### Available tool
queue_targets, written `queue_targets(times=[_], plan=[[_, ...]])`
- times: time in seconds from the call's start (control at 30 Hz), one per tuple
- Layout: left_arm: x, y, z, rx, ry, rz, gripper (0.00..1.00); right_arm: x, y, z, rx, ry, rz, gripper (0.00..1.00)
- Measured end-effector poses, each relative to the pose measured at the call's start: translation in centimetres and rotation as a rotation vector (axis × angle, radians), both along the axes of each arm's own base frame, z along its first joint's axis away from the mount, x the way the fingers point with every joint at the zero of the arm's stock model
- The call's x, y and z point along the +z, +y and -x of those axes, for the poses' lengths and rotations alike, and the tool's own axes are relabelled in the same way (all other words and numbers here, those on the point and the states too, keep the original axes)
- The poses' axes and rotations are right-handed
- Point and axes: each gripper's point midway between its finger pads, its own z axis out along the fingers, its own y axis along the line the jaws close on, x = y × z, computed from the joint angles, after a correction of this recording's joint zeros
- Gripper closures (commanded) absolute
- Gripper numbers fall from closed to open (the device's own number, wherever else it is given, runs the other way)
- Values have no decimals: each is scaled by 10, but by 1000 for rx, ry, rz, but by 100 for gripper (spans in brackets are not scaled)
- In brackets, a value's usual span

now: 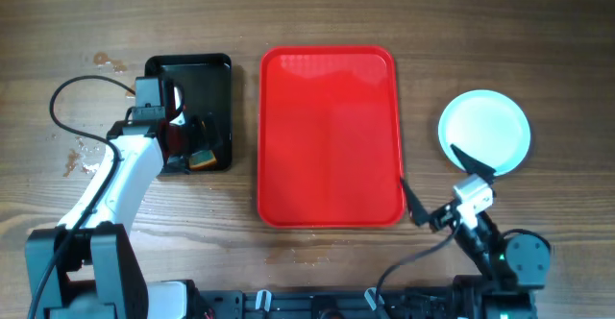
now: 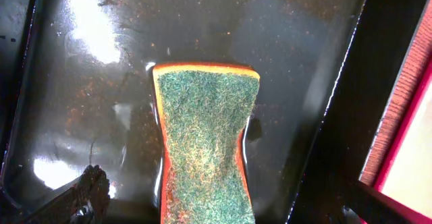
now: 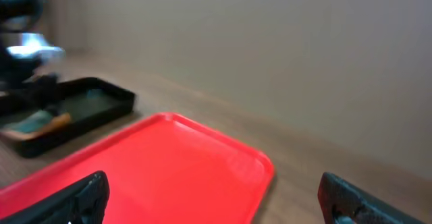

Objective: Clean dirty plates on tray and stack at the side

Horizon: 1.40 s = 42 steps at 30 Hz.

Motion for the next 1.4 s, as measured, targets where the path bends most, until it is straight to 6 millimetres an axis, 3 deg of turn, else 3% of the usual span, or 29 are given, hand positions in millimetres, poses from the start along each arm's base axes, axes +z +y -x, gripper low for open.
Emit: queue_targets(times=[0.07,0.17,0.37,0.83,0.97,1.1,1.23,1.4], plan=[[0,0,0,0,1,0,0,-11,-14,-13,-91,-14,-58,0],[0,0,0,0,0,0,0,-3,-29,-19,-180,-57,-90,0],[0,0,0,0,1,0,0,-25,-59,-27,-358,105,-347,0],[6,-2,2,-8,-26,-5,0,-27,-63,-27,-383,125,-387,0],[45,-42,43,-148,-206,-4,0,-29,-63,-28,-384,130,-387,0],[58,-35,69,-132,-391,-20,0,-29,-64,-28,-387,131,-387,0],[125,-33,61,-107,-864,-6,0,-29,-64,-28,-387,132,-386,0],[168,-16,87,-37,-1159,-32,0,-29,-64,-28,-388,133,-386,0]])
